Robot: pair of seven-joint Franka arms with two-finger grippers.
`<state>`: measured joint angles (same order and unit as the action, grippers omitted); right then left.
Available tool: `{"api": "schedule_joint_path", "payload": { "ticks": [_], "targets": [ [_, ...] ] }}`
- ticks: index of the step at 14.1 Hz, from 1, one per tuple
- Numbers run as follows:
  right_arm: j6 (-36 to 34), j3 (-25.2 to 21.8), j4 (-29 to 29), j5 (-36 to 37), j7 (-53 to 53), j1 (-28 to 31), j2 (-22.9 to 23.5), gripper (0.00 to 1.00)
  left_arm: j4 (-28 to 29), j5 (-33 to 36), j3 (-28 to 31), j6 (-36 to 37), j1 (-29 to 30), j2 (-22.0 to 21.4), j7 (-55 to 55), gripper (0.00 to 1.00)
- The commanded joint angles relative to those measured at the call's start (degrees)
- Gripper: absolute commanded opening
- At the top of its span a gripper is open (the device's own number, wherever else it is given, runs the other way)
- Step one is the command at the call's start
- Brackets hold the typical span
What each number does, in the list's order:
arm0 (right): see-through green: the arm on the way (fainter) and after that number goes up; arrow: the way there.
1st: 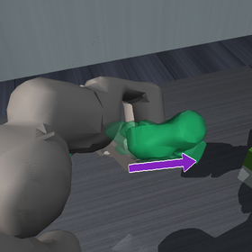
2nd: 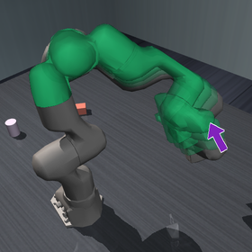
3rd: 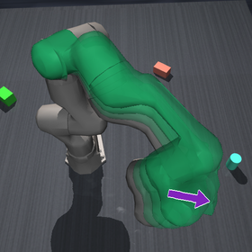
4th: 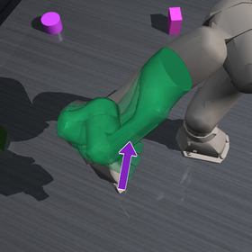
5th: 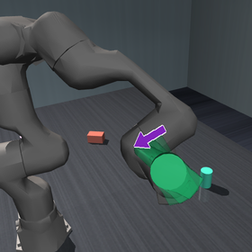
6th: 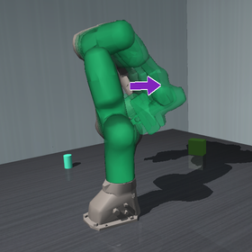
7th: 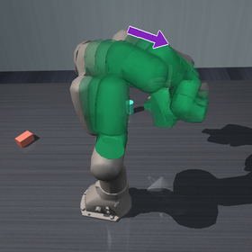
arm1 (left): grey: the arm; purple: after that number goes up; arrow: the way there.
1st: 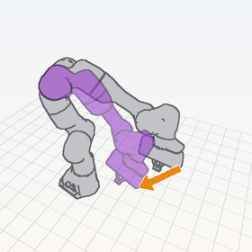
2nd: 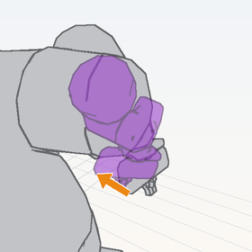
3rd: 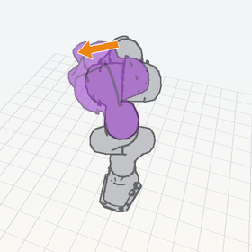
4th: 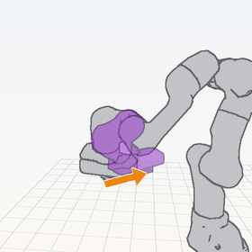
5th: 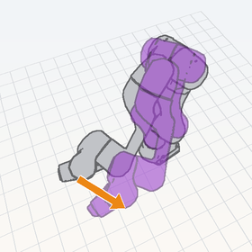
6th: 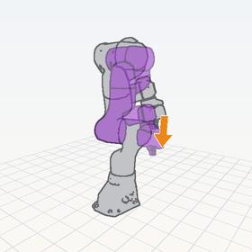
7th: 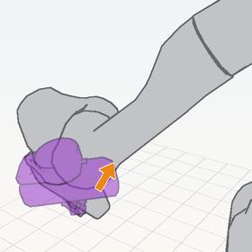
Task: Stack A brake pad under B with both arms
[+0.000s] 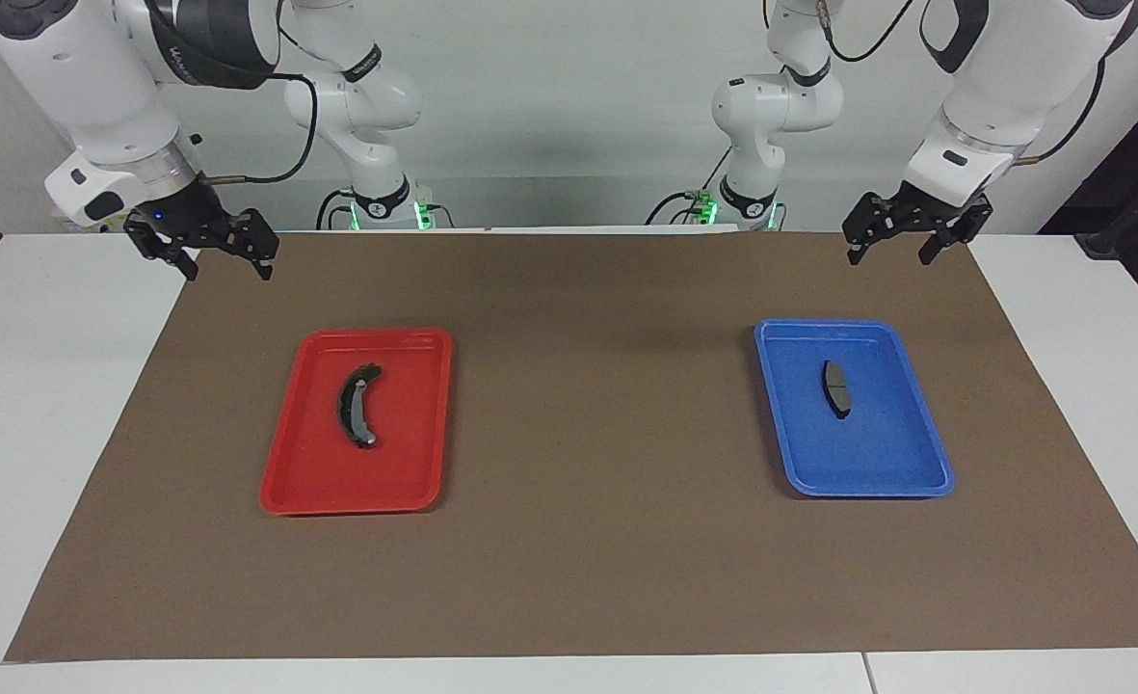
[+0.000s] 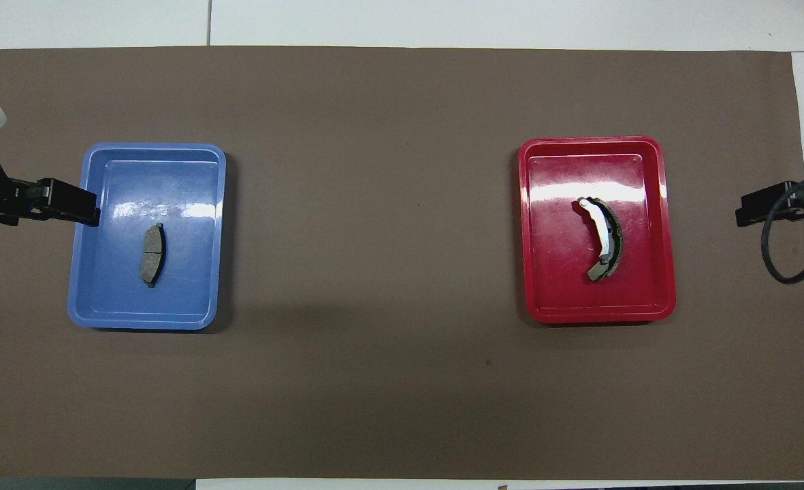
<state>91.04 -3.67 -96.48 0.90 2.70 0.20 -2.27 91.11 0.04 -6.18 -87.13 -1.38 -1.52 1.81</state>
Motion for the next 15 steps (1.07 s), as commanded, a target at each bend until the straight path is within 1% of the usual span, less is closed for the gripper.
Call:
{"api": "schedule_joint_path", "payload": {
  "ticks": [1, 6, 12, 15],
  "targets": [
    [-0.78, -0.02, 0.24, 0.16, -1.03, -0.20, -0.10, 0.99, -1.64, 0.40, 0.55, 1.08, -0.90, 0.64, -0.05, 1.00],
    [-0.42, -0.02, -0.20, 0.07, -1.21, -0.29, -0.36, 0.99, -2.52, 0.40, 0.55, 1.52, -1.08, 0.82, 0.30, 1.00],
    [-0.25, 0.16, -0.73, 0.16, -0.69, -0.90, -0.63, 0.99, -1.90, 0.40, 0.90, 0.82, -1.08, 0.73, -0.14, 1.00],
    [1.06, 0.24, -1.08, 0.07, -0.86, -0.99, -0.54, 0.99, -0.07, 0.40, 3.01, 0.03, -1.08, 0.65, -3.46, 1.00]
  ]
}}
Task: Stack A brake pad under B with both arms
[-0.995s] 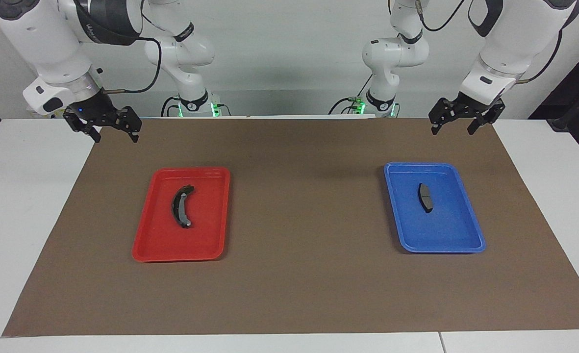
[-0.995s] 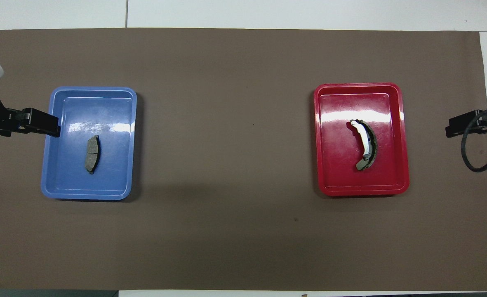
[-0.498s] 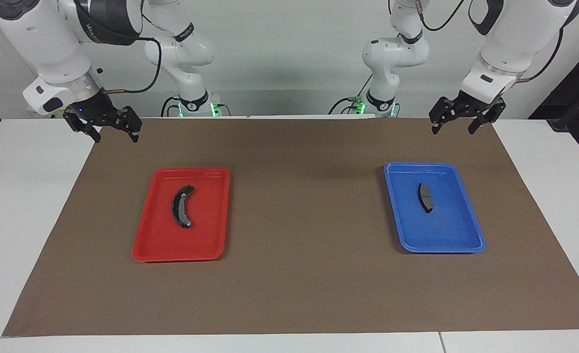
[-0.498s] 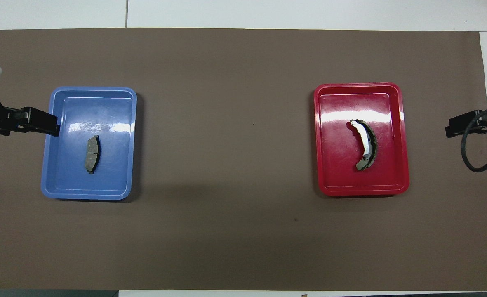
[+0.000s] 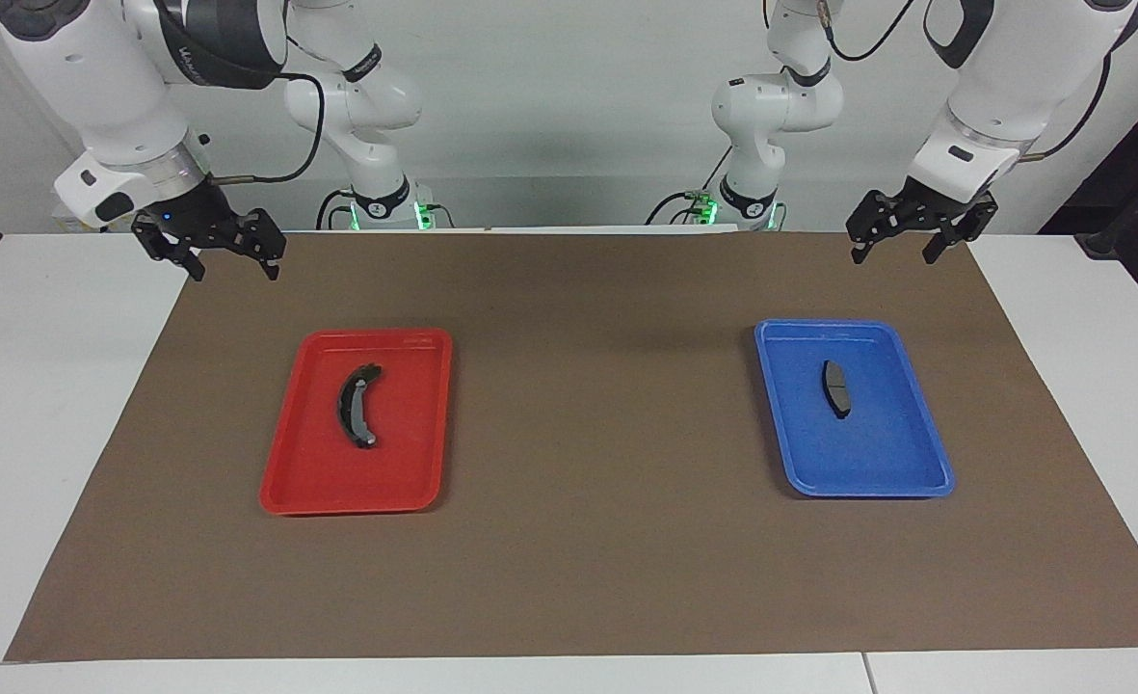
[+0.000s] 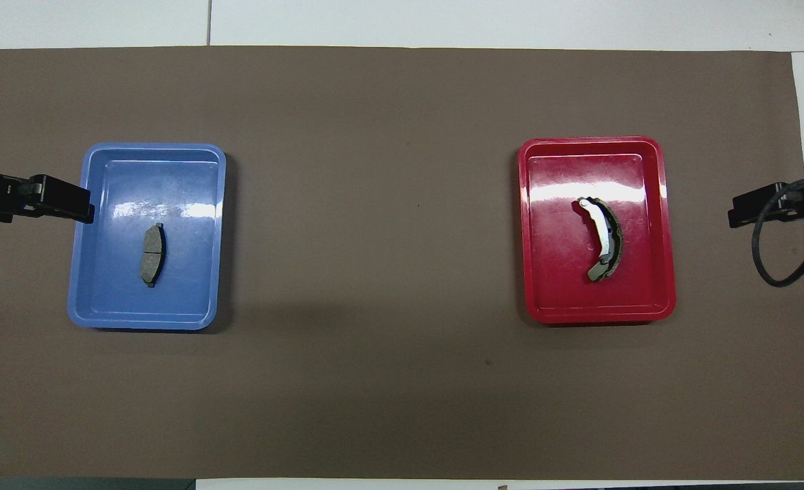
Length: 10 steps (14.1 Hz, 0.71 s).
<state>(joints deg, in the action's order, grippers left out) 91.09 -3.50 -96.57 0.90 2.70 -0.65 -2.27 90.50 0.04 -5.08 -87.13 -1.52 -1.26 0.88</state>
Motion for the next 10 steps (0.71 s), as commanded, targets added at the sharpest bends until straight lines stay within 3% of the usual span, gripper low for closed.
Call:
{"api": "schedule_joint_path", "payload": {
  "ticks": [1, 5, 10],
  "targets": [
    [1.11, 0.08, -0.99, 0.07, -0.77, -0.22, -0.54, 0.99, 1.86, 0.40, 2.70, -1.19, -0.94, 0.21, -3.76, 1.00],
    [2.16, 0.08, -0.99, -0.02, -0.94, -1.80, 0.42, 0.99, 10.37, 0.40, 4.64, -7.77, -0.94, -0.23, -5.97, 1.00],
    [7.08, 0.08, -1.69, -0.54, -1.03, -3.39, 5.16, 0.99, 22.16, 0.40, 4.99, -21.48, -1.02, -0.32, -5.97, 0.99]
  ]
}}
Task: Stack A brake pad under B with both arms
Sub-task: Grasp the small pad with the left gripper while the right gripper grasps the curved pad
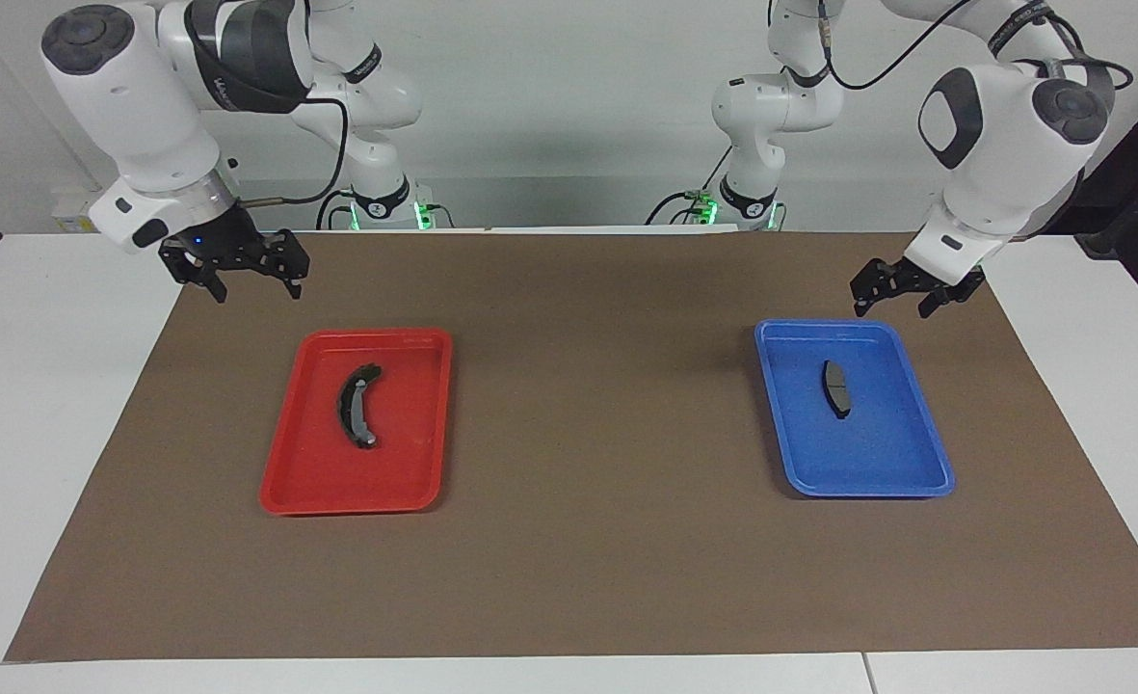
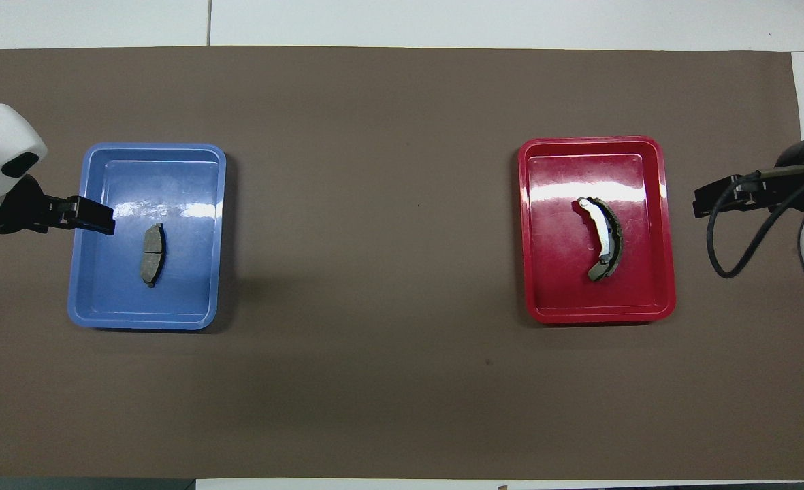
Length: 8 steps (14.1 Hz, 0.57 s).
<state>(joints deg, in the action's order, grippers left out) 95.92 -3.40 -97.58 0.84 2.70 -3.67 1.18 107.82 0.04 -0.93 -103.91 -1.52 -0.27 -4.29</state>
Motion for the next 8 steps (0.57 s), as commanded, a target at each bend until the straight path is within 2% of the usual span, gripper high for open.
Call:
{"api": "schedule_joint_path", "payload": {
  "ticks": [1, 4, 8],
  "targets": [
    [4.08, -0.03, -1.55, -0.84, -1.03, -0.38, 2.59, 0.99, 6.08, 0.40, 0.66, -6.63, -1.02, -1.22, -0.72, 0.99],
    [11.28, -0.03, -7.26, -0.93, -1.03, -0.55, 3.04, 0.99, 11.95, 0.40, 0.75, -13.48, -1.02, -0.87, -0.63, 0.99],
    [19.81, 0.06, -14.55, -3.22, -0.59, -1.16, 4.53, 0.99, 22.41, 0.40, 1.80, -29.73, -0.94, 0.36, -2.73, 0.99]
  ]
}}
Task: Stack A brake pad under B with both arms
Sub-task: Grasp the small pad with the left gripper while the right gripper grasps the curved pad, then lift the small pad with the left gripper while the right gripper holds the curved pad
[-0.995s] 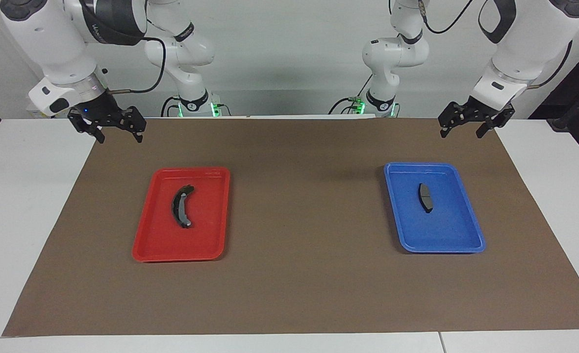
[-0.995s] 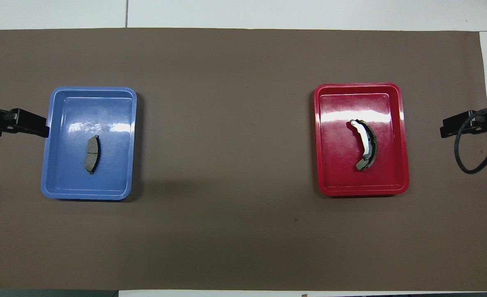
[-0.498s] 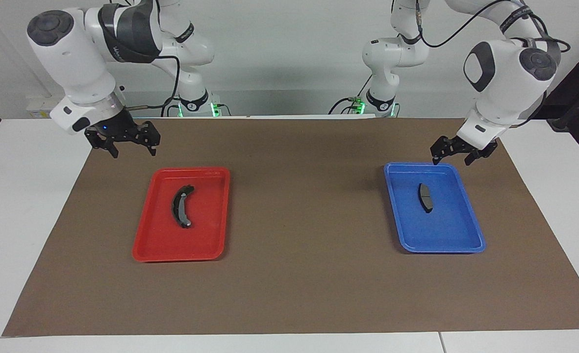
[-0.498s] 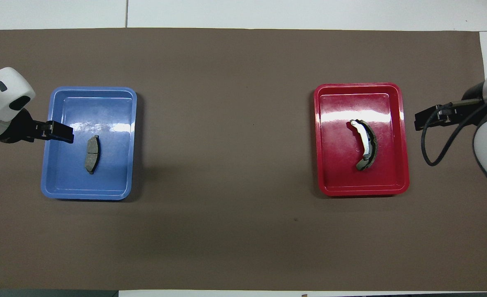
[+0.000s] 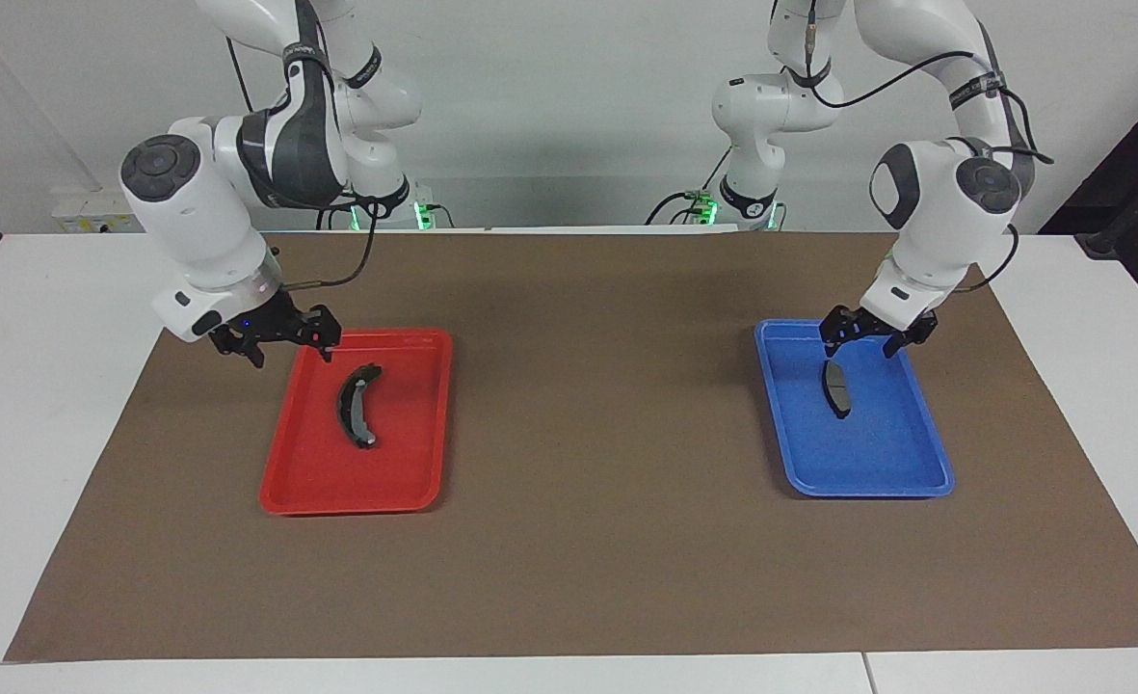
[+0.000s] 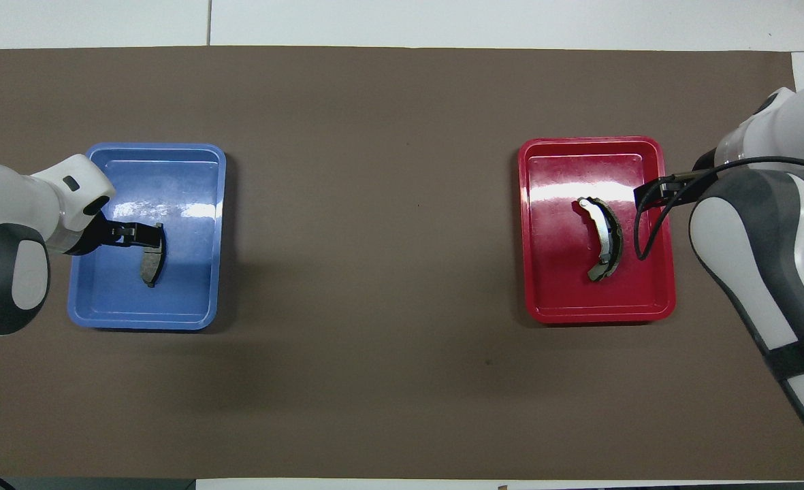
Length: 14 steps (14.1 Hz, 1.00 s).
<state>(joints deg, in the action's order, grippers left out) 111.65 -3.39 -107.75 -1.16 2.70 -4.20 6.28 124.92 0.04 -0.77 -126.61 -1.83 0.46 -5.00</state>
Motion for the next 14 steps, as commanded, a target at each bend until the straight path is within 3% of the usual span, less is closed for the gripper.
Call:
{"api": "schedule_joint_path", "payload": {
  "ticks": [1, 5, 12, 13, 14],
  "targets": [
    [6.80, -0.04, -6.40, -1.21, -0.59, -1.59, -0.48, 0.99, 5.94, 0.40, 1.82, -8.82, -0.63, 0.24, -2.47, 0.99],
    [17.70, -0.04, -12.92, -1.21, -0.68, -3.54, 1.80, 0.96, 6.21, 0.40, 1.91, -13.66, -0.54, 4.81, -3.44, 0.99],
    [20.62, -0.04, -13.19, -1.21, -0.50, -2.93, 6.11, 0.92, 6.91, 0.40, 2.26, -16.13, -0.45, 8.33, -3.44, 0.96],
    [20.54, -0.04, -13.28, -1.21, -0.42, -2.75, 6.72, 0.91, 7.17, 0.40, 2.26, -16.04, -0.45, 8.33, -3.53, 0.83],
    [20.45, -0.04, -13.28, -1.21, -0.33, -2.66, 6.73, 0.89, 7.18, 0.40, 2.26, -15.52, -0.45, 8.33, -4.05, 0.60]
  ]
}}
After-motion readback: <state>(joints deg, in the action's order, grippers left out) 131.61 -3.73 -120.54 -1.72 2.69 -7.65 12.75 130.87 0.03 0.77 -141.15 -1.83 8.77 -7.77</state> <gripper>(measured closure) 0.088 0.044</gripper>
